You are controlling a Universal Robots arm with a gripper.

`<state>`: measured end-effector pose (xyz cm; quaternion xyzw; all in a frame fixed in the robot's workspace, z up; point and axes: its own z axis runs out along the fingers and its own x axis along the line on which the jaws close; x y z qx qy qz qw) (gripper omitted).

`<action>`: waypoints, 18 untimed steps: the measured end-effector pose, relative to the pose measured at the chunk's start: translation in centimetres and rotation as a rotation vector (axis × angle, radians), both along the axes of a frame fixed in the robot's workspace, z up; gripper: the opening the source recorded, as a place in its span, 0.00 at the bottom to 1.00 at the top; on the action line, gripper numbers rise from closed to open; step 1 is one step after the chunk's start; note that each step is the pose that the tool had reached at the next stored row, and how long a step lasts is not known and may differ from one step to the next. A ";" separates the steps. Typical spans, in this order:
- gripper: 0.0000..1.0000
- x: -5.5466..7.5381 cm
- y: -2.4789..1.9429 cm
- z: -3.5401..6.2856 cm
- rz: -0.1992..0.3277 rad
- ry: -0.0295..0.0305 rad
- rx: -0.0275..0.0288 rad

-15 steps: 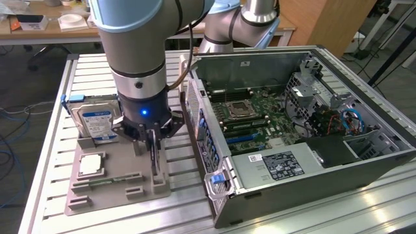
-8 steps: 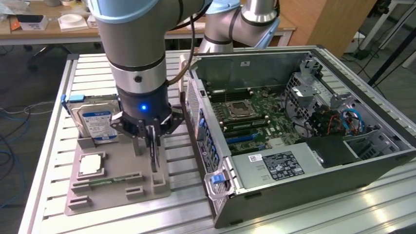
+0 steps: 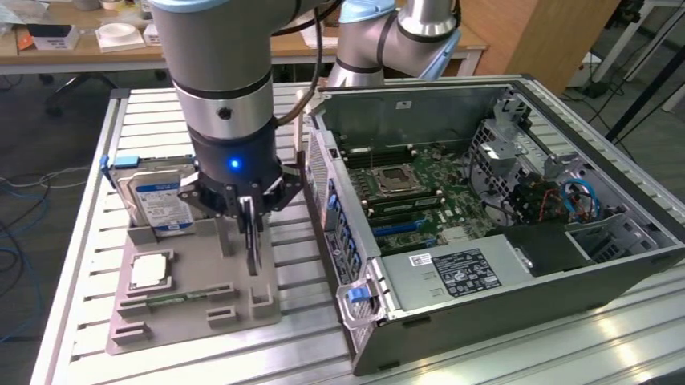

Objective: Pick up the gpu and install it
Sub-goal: 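Pick up the gpu and move the gpu toward the slot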

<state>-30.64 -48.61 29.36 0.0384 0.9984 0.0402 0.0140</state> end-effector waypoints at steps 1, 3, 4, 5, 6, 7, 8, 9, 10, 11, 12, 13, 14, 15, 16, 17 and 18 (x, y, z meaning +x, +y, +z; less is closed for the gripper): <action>0.26 0.0 0.00 0.14 0.000 -0.0001 0.0020; 0.26 0.0 -0.01 0.42 0.000 -0.0002 0.0086; 0.26 0.0 -0.01 0.57 0.000 -0.0002 0.0119; 0.26 0.0 -0.01 0.75 0.000 -0.0002 0.0133; 0.26 0.0 -0.01 0.92 0.000 -0.0002 0.0135; 0.26 0.0 -0.01 1.07 0.000 -0.0001 0.0136; 0.26 0.0 -0.01 1.28 0.000 -0.0001 0.0135; 0.26 0.0 -0.01 1.54 0.000 -0.0002 0.0136; 0.26 0.0 -0.01 1.86 0.000 -0.0002 0.0136; 0.26 0.0 -0.01 2.20 0.000 -0.0001 0.0136; 0.26 0.0 -0.01 2.54 0.000 -0.0002 0.0136; 0.26 0.0 -0.01 2.79 0.000 -0.0001 0.0136; 0.26 0.0 -0.01 2.93 0.000 -0.0001 0.0136; 0.26 0.0 -0.01 3.04 0.000 -0.0002 0.0136; 0.26 0.0 -0.01 3.10 0.000 -0.0002 0.0136; 0.26 0.0 -0.01 3.12 0.000 -0.0003 0.0138; 0.26 0.0 -0.01 3.13 0.000 -0.0003 0.0139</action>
